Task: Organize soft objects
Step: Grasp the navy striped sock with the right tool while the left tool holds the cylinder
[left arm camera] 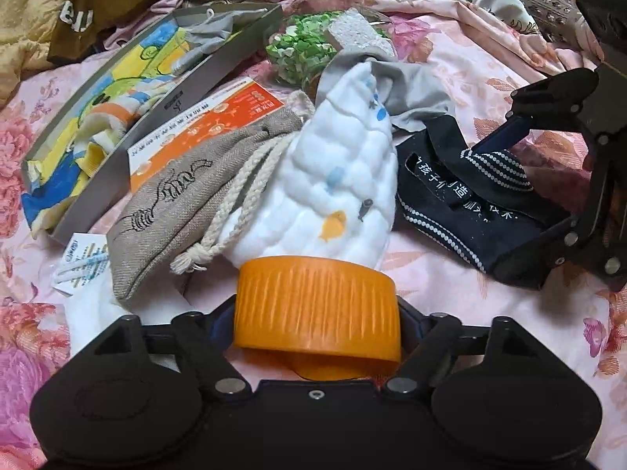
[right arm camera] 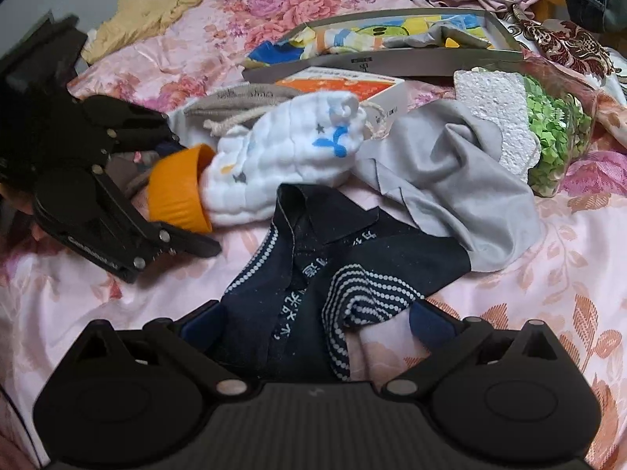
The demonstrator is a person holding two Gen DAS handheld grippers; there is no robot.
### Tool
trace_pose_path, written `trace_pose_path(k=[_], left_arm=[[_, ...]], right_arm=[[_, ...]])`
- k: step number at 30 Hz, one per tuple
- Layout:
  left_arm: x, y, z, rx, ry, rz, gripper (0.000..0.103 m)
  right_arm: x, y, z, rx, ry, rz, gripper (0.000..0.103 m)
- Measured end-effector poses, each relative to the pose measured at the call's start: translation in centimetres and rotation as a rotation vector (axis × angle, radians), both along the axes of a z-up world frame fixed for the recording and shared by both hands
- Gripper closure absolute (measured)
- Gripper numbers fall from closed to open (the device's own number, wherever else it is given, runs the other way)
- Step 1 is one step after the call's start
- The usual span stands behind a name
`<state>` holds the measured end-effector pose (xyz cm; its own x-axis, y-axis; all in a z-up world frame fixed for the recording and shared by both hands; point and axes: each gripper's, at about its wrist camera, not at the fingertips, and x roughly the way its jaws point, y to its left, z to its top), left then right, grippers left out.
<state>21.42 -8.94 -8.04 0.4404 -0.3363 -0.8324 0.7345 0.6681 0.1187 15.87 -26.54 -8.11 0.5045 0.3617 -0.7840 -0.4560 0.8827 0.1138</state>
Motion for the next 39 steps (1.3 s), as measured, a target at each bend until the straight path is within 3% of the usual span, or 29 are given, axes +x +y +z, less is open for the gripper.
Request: trace_pose_path(k=[8,16,26,29,32,39], left_arm=[[-1.8,0.1,0.7,-0.010,-0.077,0.058,0.040],[-4.0,0.3,1.7,-0.060,-0.086,0.106,0.049],[-6.5,0.3,2.4,-0.105,-0.088,0.157,0.050],[-6.9,0.2,2.4,-0.125,-0.079,0.174,0.050],[-7.2,0.1,2.4,-0.140,-0.062,0.170,0.057],[-8.1,-0.4,2.1,-0.150,-0.053,0.161,0.057]], right_arm=[[-0.8,0.4,-0.1,-0.007,-0.027,-0.017,0.000],[-1.4,0.6,0.0,-0.014,-0.042,-0.016,0.002],[-2.1,0.8,0.4,-0.020,-0.063,0.003,0.021],[-2.6,1.3,0.6,-0.039,-0.088,0.030,0.029],[-3.4,2.2,0.7,-0.076,-0.121,0.064,0.039],[-4.5,3.3,0.9,-0.124,-0.159,0.104,0.055]])
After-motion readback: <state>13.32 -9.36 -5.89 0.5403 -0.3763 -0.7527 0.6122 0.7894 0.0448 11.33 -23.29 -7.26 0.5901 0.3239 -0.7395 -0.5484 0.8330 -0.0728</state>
